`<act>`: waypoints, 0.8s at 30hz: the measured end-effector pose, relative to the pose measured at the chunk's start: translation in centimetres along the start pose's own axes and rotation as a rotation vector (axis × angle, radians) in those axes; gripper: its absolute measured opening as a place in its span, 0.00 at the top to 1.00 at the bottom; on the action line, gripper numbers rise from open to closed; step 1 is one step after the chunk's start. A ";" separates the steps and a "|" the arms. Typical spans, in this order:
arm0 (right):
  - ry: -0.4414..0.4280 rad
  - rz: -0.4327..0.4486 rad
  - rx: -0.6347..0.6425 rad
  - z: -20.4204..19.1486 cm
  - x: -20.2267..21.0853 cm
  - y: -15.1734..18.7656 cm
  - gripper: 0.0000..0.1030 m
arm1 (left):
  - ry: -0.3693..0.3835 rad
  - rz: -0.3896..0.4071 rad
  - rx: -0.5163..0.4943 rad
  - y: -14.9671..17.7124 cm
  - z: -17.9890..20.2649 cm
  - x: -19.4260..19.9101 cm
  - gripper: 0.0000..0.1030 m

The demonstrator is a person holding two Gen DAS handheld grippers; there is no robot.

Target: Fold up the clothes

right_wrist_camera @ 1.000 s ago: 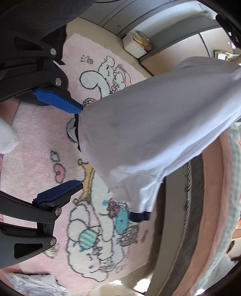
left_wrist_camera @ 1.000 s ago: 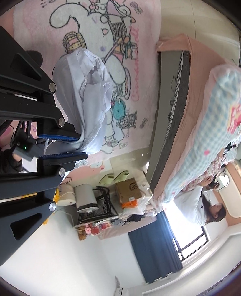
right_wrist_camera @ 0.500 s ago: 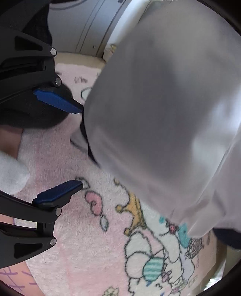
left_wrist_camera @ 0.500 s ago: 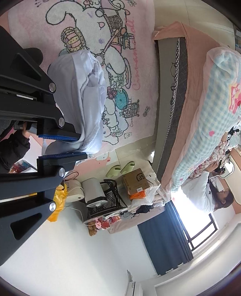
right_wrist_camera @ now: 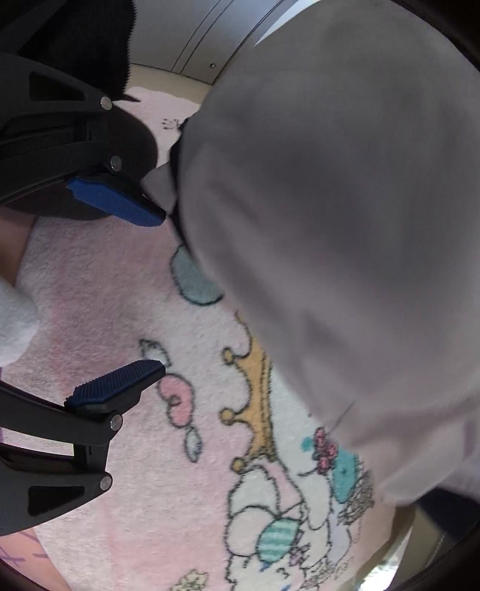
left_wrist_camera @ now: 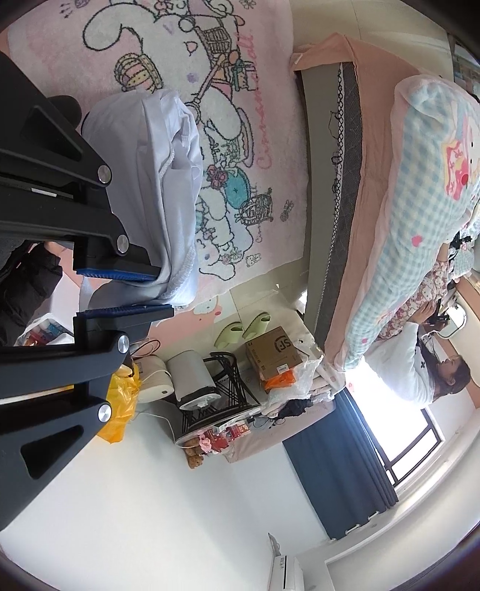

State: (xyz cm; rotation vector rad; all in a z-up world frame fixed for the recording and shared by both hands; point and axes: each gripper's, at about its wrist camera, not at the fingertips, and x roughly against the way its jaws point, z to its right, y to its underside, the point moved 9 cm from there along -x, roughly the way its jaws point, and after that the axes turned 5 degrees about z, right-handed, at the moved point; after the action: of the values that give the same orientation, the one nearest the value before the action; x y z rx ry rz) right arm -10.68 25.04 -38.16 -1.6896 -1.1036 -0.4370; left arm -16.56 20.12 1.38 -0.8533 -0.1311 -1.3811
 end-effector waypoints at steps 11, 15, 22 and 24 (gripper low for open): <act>-0.098 0.050 -0.020 -2.6 1.6 -2.7 0.32 | 0.017 -0.023 -0.030 0.8 0.4 -0.1 0.90; -0.108 0.051 -0.002 -3.3 1.9 -3.0 0.62 | 0.017 -0.024 -0.035 1.0 0.1 0.1 0.90; -0.065 0.063 0.057 -4.4 3.3 -3.4 0.94 | 0.009 -0.008 0.005 0.5 -1.7 0.5 0.90; -0.077 0.063 0.053 -4.7 3.9 -3.3 0.94 | 0.001 -0.001 0.018 0.3 -2.4 0.6 0.90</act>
State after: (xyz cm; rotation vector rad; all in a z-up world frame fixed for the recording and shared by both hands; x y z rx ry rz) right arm -10.38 22.80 -31.60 -1.7016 -1.1056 -0.3025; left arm -17.13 18.16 -0.11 -0.8378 -0.1437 -1.3796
